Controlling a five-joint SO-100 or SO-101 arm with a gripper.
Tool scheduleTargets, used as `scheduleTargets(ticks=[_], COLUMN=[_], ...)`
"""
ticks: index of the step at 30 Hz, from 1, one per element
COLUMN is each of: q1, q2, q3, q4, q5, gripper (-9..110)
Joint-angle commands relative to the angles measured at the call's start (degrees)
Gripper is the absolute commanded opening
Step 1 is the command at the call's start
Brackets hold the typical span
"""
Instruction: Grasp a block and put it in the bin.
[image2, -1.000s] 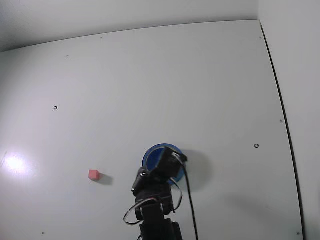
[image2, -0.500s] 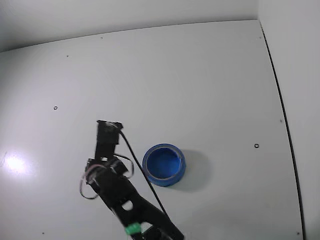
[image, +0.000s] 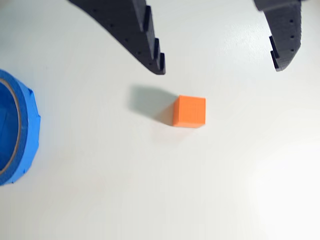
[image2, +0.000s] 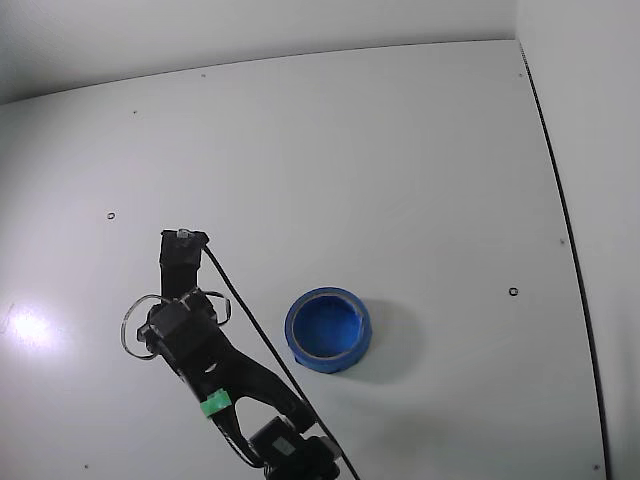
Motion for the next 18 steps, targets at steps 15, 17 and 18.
scheduleTargets(ticks=[15, 17, 18], q1=[0.09, 0.09, 0.09], q2=[-17.93, -19.42, -19.86], q3=[-9.4, -9.4, -9.4], q4=[-5.36, -7.47, -8.61], q5=[-3.6, -3.6, -3.6], gripper=[32, 32, 32])
